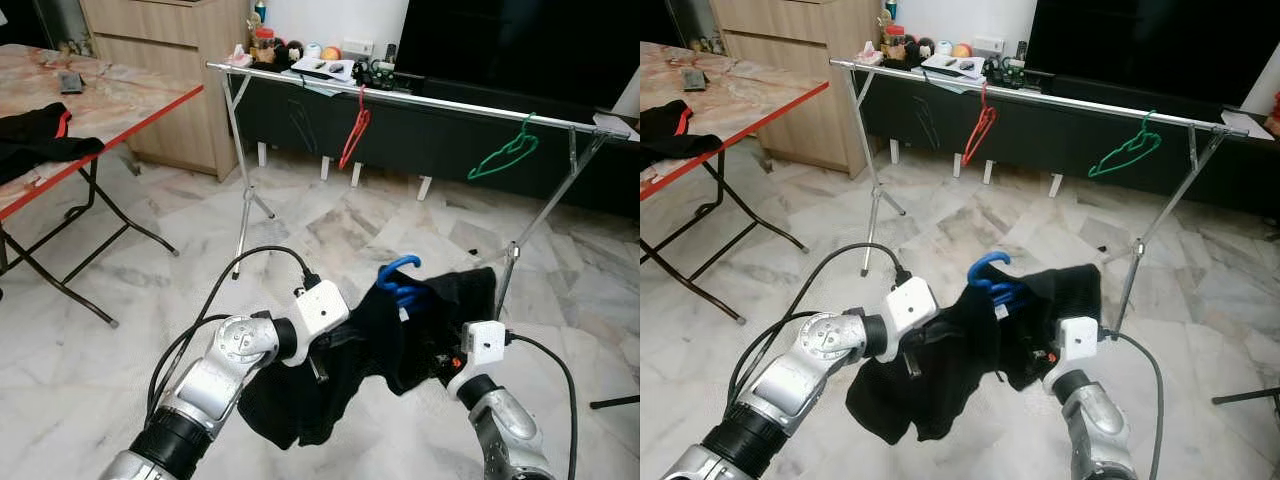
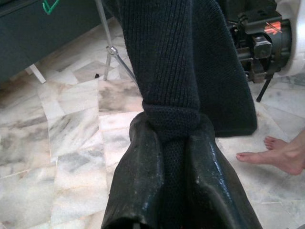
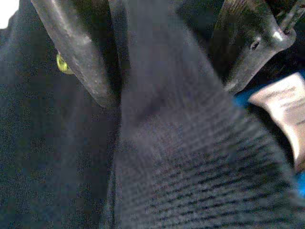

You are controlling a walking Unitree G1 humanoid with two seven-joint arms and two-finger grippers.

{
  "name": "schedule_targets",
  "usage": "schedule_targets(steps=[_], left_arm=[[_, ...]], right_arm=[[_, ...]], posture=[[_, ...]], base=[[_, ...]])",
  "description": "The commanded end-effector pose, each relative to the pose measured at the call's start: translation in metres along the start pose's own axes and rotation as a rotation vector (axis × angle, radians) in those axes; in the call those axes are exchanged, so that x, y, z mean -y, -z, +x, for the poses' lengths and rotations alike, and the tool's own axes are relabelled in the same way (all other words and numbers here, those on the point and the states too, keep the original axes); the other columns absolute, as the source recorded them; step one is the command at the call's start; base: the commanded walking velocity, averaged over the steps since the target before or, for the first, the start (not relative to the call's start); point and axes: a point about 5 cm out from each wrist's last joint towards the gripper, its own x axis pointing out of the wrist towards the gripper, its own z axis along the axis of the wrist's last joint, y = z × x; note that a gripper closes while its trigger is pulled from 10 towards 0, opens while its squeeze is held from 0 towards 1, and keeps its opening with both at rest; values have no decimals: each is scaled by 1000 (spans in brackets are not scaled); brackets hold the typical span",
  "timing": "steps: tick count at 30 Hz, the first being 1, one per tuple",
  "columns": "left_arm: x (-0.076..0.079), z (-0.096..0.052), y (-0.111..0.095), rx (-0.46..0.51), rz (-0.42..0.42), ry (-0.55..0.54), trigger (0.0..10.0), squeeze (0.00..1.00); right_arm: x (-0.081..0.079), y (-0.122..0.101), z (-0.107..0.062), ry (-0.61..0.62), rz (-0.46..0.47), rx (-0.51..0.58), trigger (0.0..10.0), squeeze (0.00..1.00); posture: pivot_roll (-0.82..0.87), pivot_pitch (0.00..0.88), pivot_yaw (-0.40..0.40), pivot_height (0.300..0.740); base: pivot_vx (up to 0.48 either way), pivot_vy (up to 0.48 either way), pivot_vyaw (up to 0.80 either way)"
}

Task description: Hang hanger

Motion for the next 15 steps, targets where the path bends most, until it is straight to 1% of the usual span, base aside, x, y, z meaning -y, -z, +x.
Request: schedule_targets(steps=[1, 9, 10, 11, 15], left_arm=[[2, 0, -10, 42, 20, 12, 10000, 0], [0, -4, -9, 29, 17, 8, 10000, 0], [0, -4, -9, 27, 16, 6, 10000, 0], [0, -4, -9, 26, 15, 5, 10000, 0], [-1, -4, -9, 25, 13, 3, 10000, 0]], right_arm=[[5, -3, 0, 33, -23, 1, 10000, 0], [7, -2, 1, 59, -24, -15, 10000, 0], [6, -1, 1, 61, -24, -21, 275, 0], [6, 0, 1, 62, -25, -26, 0, 0], [5, 2, 0, 68, -26, -35, 0, 0]], posture=[[83, 51, -90, 740], [85, 53, -92, 740], [85, 52, -92, 740], [85, 52, -92, 740], [87, 52, -93, 740]], base=[[0, 0, 0], [0, 0, 0], [0, 0, 0], [0, 0, 0], [0, 0, 0]])
